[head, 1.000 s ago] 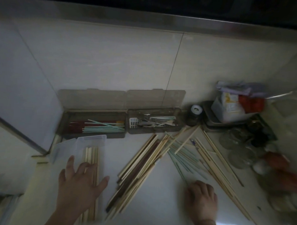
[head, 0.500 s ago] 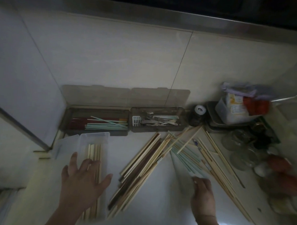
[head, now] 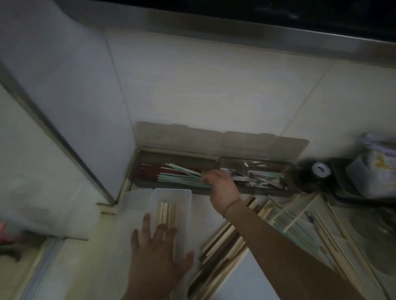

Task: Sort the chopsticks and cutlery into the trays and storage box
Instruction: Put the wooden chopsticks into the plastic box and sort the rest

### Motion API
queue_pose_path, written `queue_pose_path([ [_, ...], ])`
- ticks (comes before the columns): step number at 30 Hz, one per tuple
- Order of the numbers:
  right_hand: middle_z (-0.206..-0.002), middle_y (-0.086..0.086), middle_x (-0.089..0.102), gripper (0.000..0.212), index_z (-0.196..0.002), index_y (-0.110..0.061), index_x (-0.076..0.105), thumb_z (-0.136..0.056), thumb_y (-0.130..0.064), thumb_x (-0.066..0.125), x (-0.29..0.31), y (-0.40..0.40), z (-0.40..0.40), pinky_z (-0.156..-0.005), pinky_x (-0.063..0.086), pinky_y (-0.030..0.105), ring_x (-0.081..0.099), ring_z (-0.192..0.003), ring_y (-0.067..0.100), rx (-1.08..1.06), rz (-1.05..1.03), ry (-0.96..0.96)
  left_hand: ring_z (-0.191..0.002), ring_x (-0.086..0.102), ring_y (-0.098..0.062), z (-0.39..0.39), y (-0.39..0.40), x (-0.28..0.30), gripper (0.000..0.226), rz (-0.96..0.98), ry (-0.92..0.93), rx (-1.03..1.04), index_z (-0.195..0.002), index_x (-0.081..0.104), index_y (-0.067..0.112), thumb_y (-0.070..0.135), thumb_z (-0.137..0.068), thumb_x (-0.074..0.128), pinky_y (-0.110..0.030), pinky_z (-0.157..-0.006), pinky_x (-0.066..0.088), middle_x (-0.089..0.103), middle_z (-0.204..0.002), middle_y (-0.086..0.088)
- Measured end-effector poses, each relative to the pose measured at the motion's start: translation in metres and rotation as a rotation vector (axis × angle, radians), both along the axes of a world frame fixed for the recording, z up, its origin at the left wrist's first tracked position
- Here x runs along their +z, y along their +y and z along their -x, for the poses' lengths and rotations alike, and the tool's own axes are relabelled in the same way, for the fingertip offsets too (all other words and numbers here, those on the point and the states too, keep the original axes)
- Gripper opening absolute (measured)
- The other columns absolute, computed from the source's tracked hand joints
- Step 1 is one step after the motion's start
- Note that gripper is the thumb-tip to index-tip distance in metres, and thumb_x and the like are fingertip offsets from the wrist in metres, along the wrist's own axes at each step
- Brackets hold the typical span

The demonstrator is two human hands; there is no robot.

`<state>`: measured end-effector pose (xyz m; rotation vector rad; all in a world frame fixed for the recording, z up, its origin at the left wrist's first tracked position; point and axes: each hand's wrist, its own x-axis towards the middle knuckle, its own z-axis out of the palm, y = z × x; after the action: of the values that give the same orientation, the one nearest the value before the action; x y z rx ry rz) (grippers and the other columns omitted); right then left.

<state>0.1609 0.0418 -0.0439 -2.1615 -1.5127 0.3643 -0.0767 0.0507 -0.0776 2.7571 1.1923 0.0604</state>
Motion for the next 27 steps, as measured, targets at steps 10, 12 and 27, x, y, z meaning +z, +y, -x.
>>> queue_pose_path([
  [10, -0.135, 0.018, 0.051, 0.051, -0.129, -0.005, 0.056, -0.08, 0.009, 0.055, -0.029, 0.05, -0.009, -0.109, 0.034, 0.032, 0.046, -0.125, 0.033, 0.168, 0.343, -0.016, -0.138, 0.036, -0.043, 0.001, 0.002, 0.0, 0.07, 0.006, -0.03, -0.005, -0.105, 0.074, 0.024, 0.079, -0.065, 0.053, -0.067, -0.096, 0.039, 0.067, -0.117, -0.002],
  [12, -0.125, 0.024, 0.057, 0.049, -0.12, 0.002, 0.062, -0.074, 0.013, 0.049, -0.03, 0.028, -0.005, -0.105, 0.041, 0.046, 0.052, -0.118, 0.041, 0.146, 0.163, -0.059, -0.138, 0.035, -0.044, 0.0, 0.002, 0.0, 0.069, 0.007, -0.031, -0.007, -0.105, 0.073, 0.025, 0.078, -0.065, 0.053, -0.066, -0.096, 0.038, 0.067, -0.116, -0.002],
  [27, -0.099, 0.011, 0.064, 0.045, -0.093, -0.018, 0.071, -0.074, -0.045, 0.04, -0.075, -0.249, -0.018, -0.083, 0.045, 0.049, 0.052, -0.099, 0.037, -0.784, 0.239, -0.279, -0.136, 0.031, -0.045, 0.003, 0.0, -0.004, 0.068, -0.057, -0.024, -0.043, -0.102, 0.074, 0.024, 0.076, -0.072, 0.041, -0.063, -0.096, 0.038, 0.068, -0.114, -0.001],
])
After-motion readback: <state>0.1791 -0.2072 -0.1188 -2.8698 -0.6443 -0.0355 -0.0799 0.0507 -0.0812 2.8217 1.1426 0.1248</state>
